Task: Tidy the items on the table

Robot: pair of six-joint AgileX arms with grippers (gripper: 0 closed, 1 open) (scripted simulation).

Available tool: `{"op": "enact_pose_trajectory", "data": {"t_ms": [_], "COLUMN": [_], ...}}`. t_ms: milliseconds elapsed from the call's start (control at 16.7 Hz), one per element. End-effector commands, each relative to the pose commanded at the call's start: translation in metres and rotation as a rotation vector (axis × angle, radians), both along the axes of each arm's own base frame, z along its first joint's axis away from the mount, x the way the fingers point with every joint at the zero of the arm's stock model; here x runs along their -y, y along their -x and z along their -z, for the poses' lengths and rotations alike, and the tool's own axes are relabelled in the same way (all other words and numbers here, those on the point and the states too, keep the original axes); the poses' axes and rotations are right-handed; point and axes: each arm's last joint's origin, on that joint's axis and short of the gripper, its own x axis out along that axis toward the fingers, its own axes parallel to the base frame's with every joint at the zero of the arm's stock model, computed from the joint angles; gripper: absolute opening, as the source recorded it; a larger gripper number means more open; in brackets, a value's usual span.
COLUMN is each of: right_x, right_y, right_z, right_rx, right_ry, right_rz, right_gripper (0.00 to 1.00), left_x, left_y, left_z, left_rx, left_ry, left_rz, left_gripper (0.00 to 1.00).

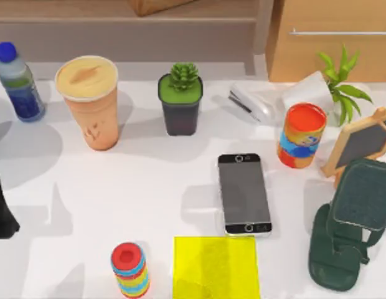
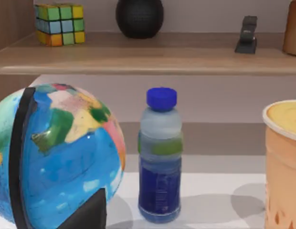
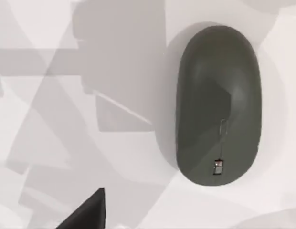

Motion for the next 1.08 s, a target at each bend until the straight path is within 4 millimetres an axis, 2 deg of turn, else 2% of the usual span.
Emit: {"op": "enact_pose_trajectory", "data": {"t_ms": [180,600,720,1080], "right_x": [0.003,0.002,0.003,0.004], "right_y": [-0.010,-0.010,-0.012,-0.012], "right_z": [0.003,0.007,0.022,0.085], "right_rx": [-0.045,-0.047,-0.049,-0.042], "right_ry": [-0.005,-0.006,-0.006,-0.005], "right_rz": [-0.018,-0.021,-0.019,-0.020], "right_gripper": [1.00,1.00,1.00,1.00], "left_x": [0.000,0.000,0.000,0.000], "left_y": [0.000,0.000,0.000,0.000], "left_z": [0.000,0.000,0.000,0.000], "left_rx": [0.000,0.000,0.000,0.000], "left_ry": [0.000,0.000,0.000,0.000], "left_rz": [0.000,0.000,0.000,0.000], "left_gripper": [1.00,1.00,1.00,1.00]}}
